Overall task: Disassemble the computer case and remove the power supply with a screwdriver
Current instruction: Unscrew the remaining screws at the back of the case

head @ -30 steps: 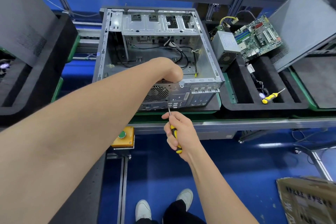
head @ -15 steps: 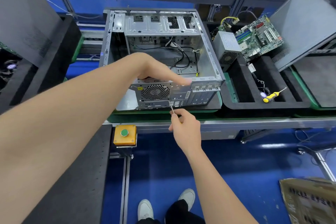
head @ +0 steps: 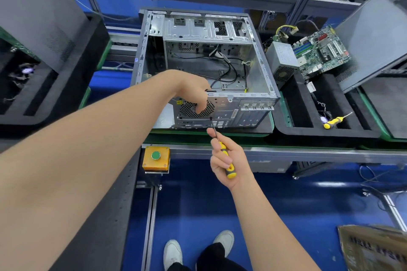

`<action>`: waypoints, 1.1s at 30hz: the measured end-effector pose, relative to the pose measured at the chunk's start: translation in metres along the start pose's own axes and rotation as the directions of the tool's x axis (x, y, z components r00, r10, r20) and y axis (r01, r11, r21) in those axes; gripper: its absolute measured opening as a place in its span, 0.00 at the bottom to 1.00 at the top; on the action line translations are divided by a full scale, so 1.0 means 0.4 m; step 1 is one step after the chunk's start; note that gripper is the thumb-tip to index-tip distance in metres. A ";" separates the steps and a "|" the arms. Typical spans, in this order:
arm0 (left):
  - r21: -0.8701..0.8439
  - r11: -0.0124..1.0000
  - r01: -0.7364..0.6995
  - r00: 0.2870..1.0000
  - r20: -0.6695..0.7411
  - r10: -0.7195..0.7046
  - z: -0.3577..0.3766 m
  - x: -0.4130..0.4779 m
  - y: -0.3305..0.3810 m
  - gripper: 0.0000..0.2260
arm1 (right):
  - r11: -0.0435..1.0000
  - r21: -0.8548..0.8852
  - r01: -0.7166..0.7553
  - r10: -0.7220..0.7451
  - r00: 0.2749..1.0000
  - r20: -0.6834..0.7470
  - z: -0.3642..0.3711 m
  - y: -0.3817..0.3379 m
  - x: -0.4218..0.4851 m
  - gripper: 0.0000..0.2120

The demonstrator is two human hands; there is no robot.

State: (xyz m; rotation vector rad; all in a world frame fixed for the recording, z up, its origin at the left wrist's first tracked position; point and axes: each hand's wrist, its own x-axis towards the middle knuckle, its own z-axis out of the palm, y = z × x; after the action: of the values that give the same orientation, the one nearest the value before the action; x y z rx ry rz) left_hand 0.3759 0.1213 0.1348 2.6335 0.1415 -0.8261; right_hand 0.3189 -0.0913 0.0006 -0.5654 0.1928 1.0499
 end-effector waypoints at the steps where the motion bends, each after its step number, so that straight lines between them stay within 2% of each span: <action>1: -0.009 1.000 0.005 1.000 0.004 -0.005 0.000 0.000 -0.001 0.25 | 0.998 0.056 -0.007 0.006 1.000 0.020 -0.004 0.001 0.001 0.11; 3: -0.012 1.000 0.018 1.000 0.005 -0.018 0.000 0.002 0.000 0.26 | 0.998 0.061 0.006 -0.007 1.000 0.020 -0.003 0.003 0.005 0.11; 4: -0.016 1.000 0.019 1.000 0.006 -0.019 0.001 0.002 0.001 0.24 | 1.000 0.010 0.022 -0.022 1.000 -0.004 -0.001 0.003 0.006 0.12; 6: -0.028 0.999 0.025 1.000 0.009 -0.025 0.003 0.004 0.002 0.23 | 0.973 -0.220 0.074 -0.095 0.992 -0.084 0.008 0.002 0.004 0.12; 8: -0.033 0.999 0.031 1.000 0.004 -0.031 0.003 0.004 0.003 0.26 | 0.850 -0.511 0.127 -0.225 0.965 -0.135 0.017 0.000 0.001 0.13; 9: -0.037 0.999 0.034 0.999 0.000 -0.034 0.003 0.004 0.003 0.27 | 0.747 -0.651 0.134 -0.298 0.943 -0.149 0.023 0.000 0.001 0.14; 10: -0.040 0.999 0.037 0.999 0.001 -0.037 0.004 0.004 0.002 0.29 | 0.591 -0.798 0.116 -0.385 0.910 -0.152 0.030 0.002 -0.001 0.14; 12: -0.040 0.999 0.035 0.999 0.007 -0.035 0.004 0.003 0.004 0.29 | 0.135 -0.991 -0.010 -0.559 0.825 -0.084 0.045 0.007 -0.002 0.13; 13: -0.046 0.998 0.033 0.999 0.010 -0.032 0.005 0.002 0.004 0.26 | -0.074 -0.992 -0.100 -0.614 0.789 -0.034 0.047 0.012 -0.001 0.12; 14: -0.058 0.998 0.031 0.999 0.012 -0.031 0.005 0.004 0.003 0.25 | -0.219 -0.959 -0.181 -0.649 0.760 0.005 0.047 0.019 0.001 0.11; 15: -0.067 0.997 0.032 0.999 0.014 -0.031 0.004 0.004 0.002 0.25 | -0.299 -0.927 -0.228 -0.677 0.735 0.037 0.045 0.028 0.002 0.11; 16: -0.069 0.997 0.032 0.999 0.015 -0.031 0.004 0.004 0.002 0.25 | -0.320 -0.919 -0.232 -0.695 0.717 0.061 0.042 0.036 0.002 0.10; 17: -0.070 0.997 0.029 0.999 0.015 -0.028 0.003 0.005 0.002 0.24 | -0.286 -0.938 -0.197 -0.695 0.717 0.061 0.038 0.038 0.002 0.10; 18: -0.072 0.997 0.026 1.000 0.016 -0.025 0.003 0.006 0.001 0.23 | -0.193 -0.973 -0.128 -0.682 0.730 0.040 0.033 0.036 0.002 0.10; 19: -0.074 0.997 0.025 1.000 0.018 -0.024 0.003 0.006 0.001 0.22 | -0.050 -0.997 -0.056 -0.647 0.763 -0.011 0.032 0.028 0.002 0.10; 21: -0.071 0.997 0.020 1.000 0.022 -0.018 0.003 0.005 0.003 0.23 | 0.334 -0.942 0.040 -0.497 0.856 -0.140 0.036 0.008 0.008 0.11; 23: -0.078 0.997 0.023 1.000 0.017 -0.022 0.005 0.008 0.001 0.23 | 0.672 -0.740 0.031 -0.301 0.925 -0.234 0.044 -0.015 0.022 0.11; 24: -0.081 0.996 0.026 1.000 0.013 -0.025 0.006 0.011 0.000 0.22 | 0.769 -0.639 -0.003 -0.221 0.937 -0.270 0.050 -0.023 0.029 0.13; 27: -0.074 0.997 0.023 1.000 0.000 -0.023 0.008 0.013 0.000 0.20 | 0.894 -0.443 -0.065 -0.081 0.950 -0.302 0.073 -0.041 0.053 0.19; 30: -0.068 0.997 0.029 1.000 -0.007 -0.030 0.009 0.011 0.001 0.19 | 0.964 -0.258 -0.071 0.004 0.968 -0.251 0.090 -0.056 0.072 0.16; 33: -0.082 0.996 0.035 0.999 -0.008 -0.035 0.009 0.010 0.000 0.21 | 0.986 -0.117 -0.119 0.088 0.966 -0.243 0.095 -0.063 0.082 0.13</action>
State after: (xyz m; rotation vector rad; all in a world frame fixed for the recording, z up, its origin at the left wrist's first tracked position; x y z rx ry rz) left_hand 0.3772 0.1198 0.1298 2.5657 0.2200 -0.8018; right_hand 0.3526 -0.0556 0.0280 -0.8077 0.3695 1.1002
